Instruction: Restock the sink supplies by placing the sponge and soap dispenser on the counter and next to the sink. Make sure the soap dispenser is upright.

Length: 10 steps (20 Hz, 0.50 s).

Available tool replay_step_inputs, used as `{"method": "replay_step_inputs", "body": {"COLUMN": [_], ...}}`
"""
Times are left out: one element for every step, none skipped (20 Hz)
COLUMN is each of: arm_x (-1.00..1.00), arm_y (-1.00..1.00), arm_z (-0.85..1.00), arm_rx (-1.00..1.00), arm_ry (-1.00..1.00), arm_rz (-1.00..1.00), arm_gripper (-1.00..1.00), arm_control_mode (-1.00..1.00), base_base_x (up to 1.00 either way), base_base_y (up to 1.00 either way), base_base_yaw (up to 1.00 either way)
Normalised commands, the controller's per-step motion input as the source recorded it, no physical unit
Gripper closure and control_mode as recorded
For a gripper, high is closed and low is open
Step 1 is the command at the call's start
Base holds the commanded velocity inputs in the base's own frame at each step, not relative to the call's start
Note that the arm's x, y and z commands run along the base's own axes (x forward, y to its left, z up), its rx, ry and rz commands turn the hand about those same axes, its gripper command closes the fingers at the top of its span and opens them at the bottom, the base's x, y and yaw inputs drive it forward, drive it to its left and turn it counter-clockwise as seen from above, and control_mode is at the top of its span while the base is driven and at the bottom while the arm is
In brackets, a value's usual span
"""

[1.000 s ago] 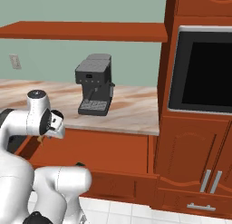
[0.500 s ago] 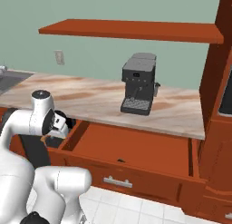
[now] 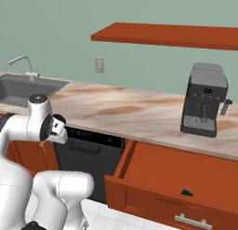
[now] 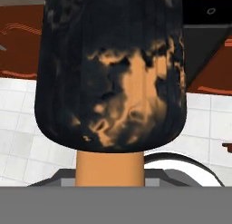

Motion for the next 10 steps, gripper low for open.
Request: {"method": "replay_step_inputs", "body": {"arm_x": [0.00,0.00,0.00,0.00,0.00,0.00,0.00,0.00,0.00,0.00], "arm_y": [0.00,0.00,0.00,0.00,0.00,0.00,0.00,0.00,0.00,0.00], "arm_z": [0.00,0.00,0.00,0.00,0.00,0.00,0.00,0.00,0.00,0.00], "arm_rx": [0.00,0.00,0.00,0.00,0.00,0.00,0.00,0.00,0.00,0.00], "arm_ry": [0.00,0.00,0.00,0.00,0.00,0.00,0.00,0.00,0.00,0.00], "arm_rz": [0.00,0.00,0.00,0.00,0.00,0.00,0.00,0.00,0.00,0.00], "arm_gripper": [1.00,1.00,1.00,1.00,1.00,1.00,1.00,1.00,1.00,1.00], "arm_control_mode": [1.00,1.00,1.00,1.00,1.00,1.00,1.00,1.00,1.00,1.00], "base_base_x": [0.66,0.54,0.49,0.43,0.39,0.33,0.35,0.34,0.24,0.21], "base_base_y": [1.00,1.00,1.00,0.79,0.73,0.69,0.75,0.67,0.39,0.19], "base_base_yaw": [-0.03,-0.08,-0.17,-0.25,-0.29,-0.31,-0.31,-0.29,-0.24,-0.19]}}
